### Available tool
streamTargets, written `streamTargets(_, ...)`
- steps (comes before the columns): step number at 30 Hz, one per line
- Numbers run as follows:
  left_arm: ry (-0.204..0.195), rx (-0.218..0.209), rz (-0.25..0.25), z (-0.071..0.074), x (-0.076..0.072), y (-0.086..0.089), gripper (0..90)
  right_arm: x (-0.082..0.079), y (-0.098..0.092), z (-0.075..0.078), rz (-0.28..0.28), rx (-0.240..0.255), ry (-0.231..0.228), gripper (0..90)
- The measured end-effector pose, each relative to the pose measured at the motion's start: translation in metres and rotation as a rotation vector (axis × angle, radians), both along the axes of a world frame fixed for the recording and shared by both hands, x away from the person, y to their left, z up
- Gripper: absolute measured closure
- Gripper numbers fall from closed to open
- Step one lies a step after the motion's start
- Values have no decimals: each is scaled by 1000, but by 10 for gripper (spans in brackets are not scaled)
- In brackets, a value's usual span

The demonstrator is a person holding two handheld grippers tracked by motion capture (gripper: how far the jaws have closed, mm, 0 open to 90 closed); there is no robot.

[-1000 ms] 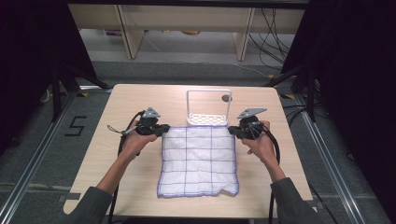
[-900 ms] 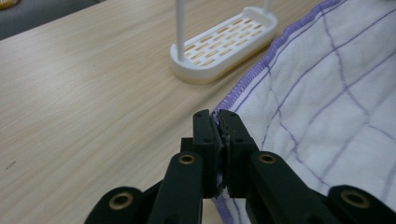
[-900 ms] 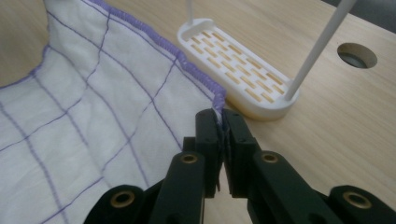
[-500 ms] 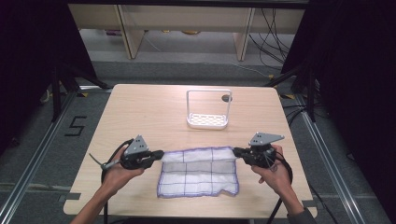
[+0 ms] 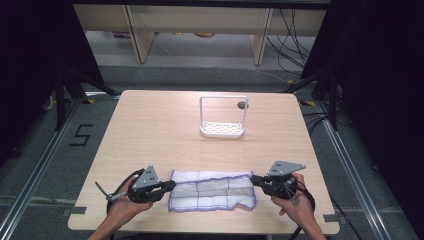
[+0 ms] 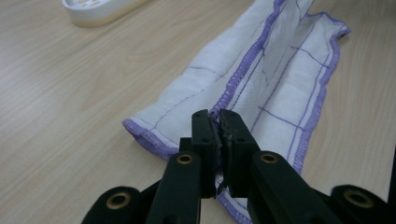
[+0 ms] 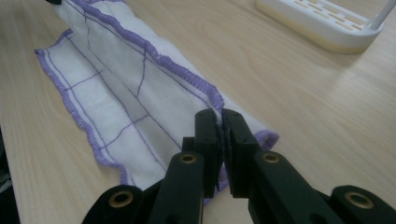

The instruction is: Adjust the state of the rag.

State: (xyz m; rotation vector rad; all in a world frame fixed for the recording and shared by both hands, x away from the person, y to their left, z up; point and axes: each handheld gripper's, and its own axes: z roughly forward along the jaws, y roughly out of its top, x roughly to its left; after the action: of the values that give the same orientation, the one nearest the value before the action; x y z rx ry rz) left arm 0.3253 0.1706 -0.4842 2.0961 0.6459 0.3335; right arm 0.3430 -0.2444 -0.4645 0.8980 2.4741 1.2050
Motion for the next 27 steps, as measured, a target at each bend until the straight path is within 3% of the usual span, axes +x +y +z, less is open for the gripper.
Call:
streamTargets(2,6,30,-18,-4,-4,0,846,-6,0,-3,10,-10,3,855)
streamTargets(3,6,32,-19,-6,-6,-1,846,-9,0,-5,17,-20,5,855)
streamTargets(4,19,6,-8,-9,-10,-4,846,-11,1,-6,23,-22,-3,854)
streamTargets(6,20,32,-31,-13,-14,-5,846,-17,0,-7,24,-32,-3,853)
streamTargets(8,26,27,-34,-15,-19,-7,844,-22,0,-8,39,-29,-3,849)
streamTargets(13,52,97,-78,-24,-28,-6,813,-34,-2,-16,40,-60,22,830)
streamTargets(14,58,93,-84,-26,-29,-7,786,-36,-2,-18,48,-63,18,811)
streamTargets(16,56,72,-62,-24,-31,-5,634,-41,-3,-20,52,-75,35,711)
streamTargets(18,62,15,-46,-20,-32,-3,586,-45,-6,-18,16,-53,33,587)
streamTargets(19,64,-12,-29,-16,-32,-1,557,-48,-7,-16,-16,-27,56,562)
streamTargets(21,67,-46,-2,-7,-27,3,488,-47,-14,-9,-40,22,35,497)
streamTargets(22,52,-62,16,-3,-22,5,483,-47,-15,-7,-71,37,46,476)
streamTargets(24,44,-33,38,4,-13,7,471,-42,-18,-1,-111,71,38,460)
streamTargets(27,56,9,67,7,11,4,445,-28,-16,2,-153,42,35,460)
